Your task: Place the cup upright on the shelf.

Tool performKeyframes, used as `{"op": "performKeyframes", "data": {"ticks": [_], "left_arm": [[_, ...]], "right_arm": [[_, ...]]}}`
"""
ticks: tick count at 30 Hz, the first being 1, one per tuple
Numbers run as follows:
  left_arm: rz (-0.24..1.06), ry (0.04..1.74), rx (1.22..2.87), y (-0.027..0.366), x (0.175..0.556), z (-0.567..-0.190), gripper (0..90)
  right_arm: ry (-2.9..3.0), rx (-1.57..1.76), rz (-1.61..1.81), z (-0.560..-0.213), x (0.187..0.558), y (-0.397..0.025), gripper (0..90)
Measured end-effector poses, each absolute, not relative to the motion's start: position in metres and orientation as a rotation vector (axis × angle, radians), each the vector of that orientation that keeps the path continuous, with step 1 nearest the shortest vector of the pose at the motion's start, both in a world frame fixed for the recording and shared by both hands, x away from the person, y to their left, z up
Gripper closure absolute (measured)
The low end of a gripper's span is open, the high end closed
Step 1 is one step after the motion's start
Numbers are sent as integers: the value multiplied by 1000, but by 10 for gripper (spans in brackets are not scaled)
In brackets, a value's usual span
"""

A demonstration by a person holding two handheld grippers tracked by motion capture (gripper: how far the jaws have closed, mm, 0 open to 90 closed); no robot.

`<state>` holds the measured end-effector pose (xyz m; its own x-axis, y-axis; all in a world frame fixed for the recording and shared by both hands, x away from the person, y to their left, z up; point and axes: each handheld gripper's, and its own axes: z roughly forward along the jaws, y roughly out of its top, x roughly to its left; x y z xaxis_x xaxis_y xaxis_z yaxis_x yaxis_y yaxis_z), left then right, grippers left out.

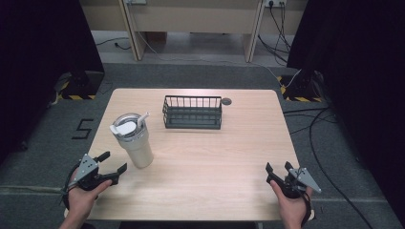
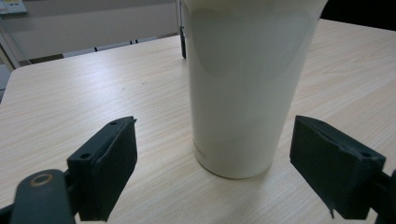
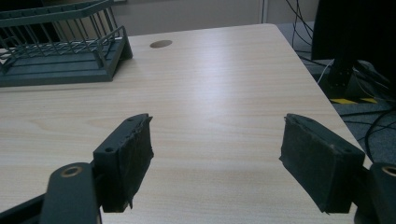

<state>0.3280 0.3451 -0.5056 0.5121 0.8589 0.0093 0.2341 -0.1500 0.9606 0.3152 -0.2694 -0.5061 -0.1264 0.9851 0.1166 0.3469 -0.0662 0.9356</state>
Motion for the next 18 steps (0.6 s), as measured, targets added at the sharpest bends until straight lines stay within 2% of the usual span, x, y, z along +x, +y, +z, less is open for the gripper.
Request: {"op": "performKeyframes", "data": {"ticks": [18], "left_arm": [[641,921,1633,336,337,-503,145]], "right_arm": [[1522,1469,1200,-502,319,-272,253]]}}
